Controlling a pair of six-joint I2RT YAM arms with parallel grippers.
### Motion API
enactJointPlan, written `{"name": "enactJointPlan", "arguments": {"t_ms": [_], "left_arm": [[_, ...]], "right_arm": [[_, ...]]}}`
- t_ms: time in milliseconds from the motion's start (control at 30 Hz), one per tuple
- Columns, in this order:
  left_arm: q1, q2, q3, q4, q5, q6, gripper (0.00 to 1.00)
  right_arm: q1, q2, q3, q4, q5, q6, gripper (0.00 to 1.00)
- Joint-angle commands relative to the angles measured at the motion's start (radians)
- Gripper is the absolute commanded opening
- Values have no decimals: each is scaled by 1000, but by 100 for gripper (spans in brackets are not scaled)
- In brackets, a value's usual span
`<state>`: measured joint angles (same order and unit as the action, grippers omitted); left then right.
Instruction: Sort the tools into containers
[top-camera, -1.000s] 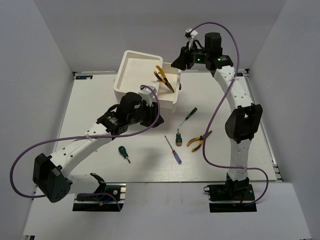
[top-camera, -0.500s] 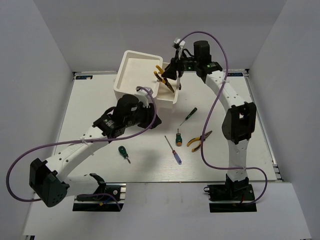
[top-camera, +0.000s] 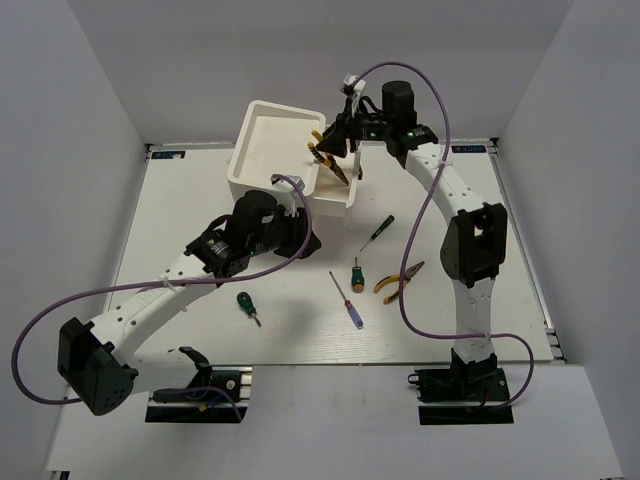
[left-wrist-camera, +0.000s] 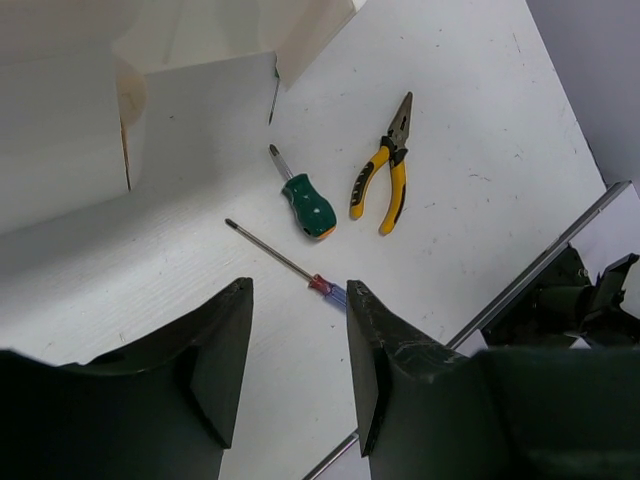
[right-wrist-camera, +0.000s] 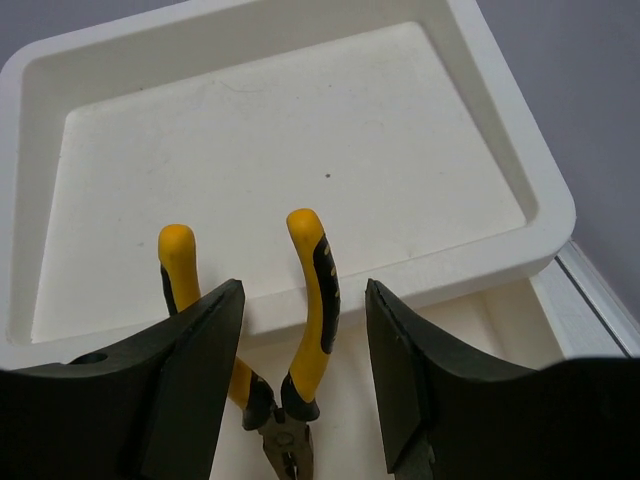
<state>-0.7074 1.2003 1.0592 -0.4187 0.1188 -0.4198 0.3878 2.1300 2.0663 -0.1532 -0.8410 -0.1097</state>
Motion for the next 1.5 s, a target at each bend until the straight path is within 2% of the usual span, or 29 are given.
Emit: {"name": "enactJointPlan", "arguments": {"t_ms": [0, 67, 200, 233, 300, 333, 533, 667, 767, 800, 867, 900, 1133, 1467], "left_arm": [[-4, -34, -5, -3, -8, -4, 53], [-4, -34, -5, -3, -8, -4, 53], [-4, -34, -5, -3, -8, -4, 53], [-4, -34, -5, -3, -8, -4, 53], [-4, -34, -5, -3, -8, -4, 53], [-4, -34, -5, -3, -8, -4, 53], [-4, -34, -5, -3, -8, -4, 53], [-4, -34, -5, 6, -8, -4, 53], [-4, -34, -16, 6, 1, -4, 53], [-4, -34, -16, 6, 1, -4, 53], [-4, -34, -16, 6, 1, -4, 53], [-4, -34, -16, 6, 1, -4, 53], [-4, -54, -25, 6, 1, -13, 53], [-4, -45, -16, 6, 1, -13, 53]], "right_arm": [[13, 28, 37, 57, -1, 28, 58], [13, 34, 40, 66, 0, 31, 58], [13, 45, 45, 76, -1, 35, 42], [11, 47, 41, 81, -4, 44, 29], [10, 33, 23, 113, -10, 65, 14], [5, 28, 18, 121, -7, 70, 0], [-3, -33, -17, 213, 2, 131, 0], [-18, -45, 8, 234, 142, 286, 0], [-46, -44, 8, 285, 227, 514, 0], [-52, -36, 9, 291, 258, 636, 0], [-73, -27, 11, 300, 267, 715, 0], [-82, -16, 9, 297, 279, 808, 0], [-95, -39, -87, 293, 241, 878, 0], [-82, -85, -187, 371, 184, 878, 0]]}}
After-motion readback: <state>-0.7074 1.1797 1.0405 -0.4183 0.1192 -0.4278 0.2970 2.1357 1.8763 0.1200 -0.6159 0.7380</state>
